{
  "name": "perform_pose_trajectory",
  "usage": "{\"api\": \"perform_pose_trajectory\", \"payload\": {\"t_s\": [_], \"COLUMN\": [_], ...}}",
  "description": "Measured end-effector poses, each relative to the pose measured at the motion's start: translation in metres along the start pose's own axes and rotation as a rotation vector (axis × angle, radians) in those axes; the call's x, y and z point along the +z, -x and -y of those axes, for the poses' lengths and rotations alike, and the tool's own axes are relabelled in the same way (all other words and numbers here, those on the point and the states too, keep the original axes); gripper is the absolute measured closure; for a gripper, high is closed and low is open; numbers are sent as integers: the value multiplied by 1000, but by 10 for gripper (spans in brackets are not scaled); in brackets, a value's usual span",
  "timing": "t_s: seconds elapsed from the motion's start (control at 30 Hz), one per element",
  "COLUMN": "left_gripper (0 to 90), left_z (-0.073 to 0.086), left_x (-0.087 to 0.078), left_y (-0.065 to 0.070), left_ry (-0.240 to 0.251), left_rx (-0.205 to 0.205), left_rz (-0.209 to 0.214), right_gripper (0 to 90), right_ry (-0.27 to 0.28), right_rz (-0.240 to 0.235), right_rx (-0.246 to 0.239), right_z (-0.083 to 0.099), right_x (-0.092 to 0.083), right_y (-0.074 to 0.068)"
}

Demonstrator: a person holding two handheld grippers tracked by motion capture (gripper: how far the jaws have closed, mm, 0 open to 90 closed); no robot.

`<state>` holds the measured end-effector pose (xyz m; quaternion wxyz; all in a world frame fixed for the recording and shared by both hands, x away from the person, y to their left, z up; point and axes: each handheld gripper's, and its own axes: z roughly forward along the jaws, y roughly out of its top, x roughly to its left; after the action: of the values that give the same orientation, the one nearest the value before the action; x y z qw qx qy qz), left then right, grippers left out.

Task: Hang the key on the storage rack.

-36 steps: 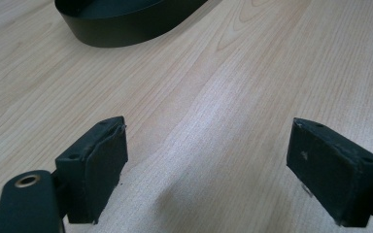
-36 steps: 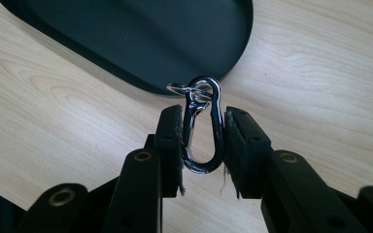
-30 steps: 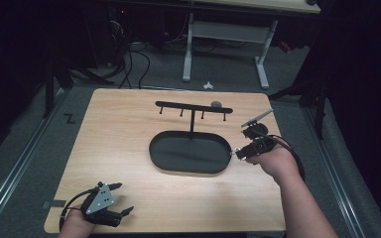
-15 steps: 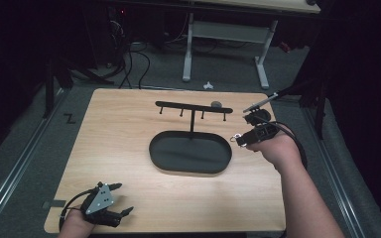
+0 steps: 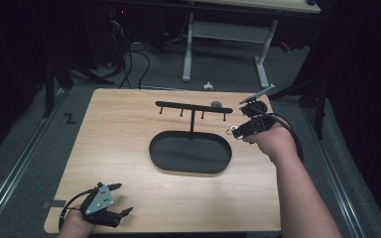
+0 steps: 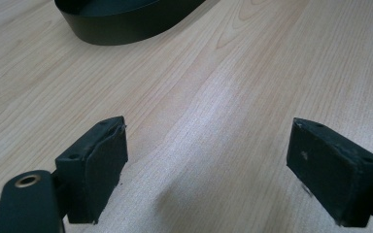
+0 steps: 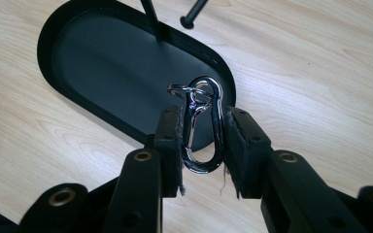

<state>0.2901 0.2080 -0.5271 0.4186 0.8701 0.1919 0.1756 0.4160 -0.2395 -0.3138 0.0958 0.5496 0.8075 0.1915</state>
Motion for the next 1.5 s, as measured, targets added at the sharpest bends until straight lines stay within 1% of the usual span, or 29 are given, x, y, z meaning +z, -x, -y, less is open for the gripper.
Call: {"api": "perform_pose_trajectory", "payload": {"t_s": [0.27,0.43,0.77,0.93,1.07,1.5], "left_gripper": [153,153,153,153,153,153], "left_z": [0,1,2,2,2,2], "left_x": [-1,-1,-3,-3,-3,-3], "left_y": [0,0,0,0,0,0], "left_ry": [-1,1,1,-1,-1,-3], "left_rx": [-1,-2,-4,-4,-4,-2], "left_rz": [0,-1,-2,-2,-2,0], "right_gripper": [693,692,693,693,692,692], "right_ry": [5,9,18,25,26,47], "right_rz": [-3,0,3,5,4,13], "right_rx": [-11,-7,11,12,26,41], "right_z": [-10,-18,-29,-33,-36,-42], "right_x": [1,1,3,4,6,5], "right_y": [-6,-7,-4,-3,-1,3]}}
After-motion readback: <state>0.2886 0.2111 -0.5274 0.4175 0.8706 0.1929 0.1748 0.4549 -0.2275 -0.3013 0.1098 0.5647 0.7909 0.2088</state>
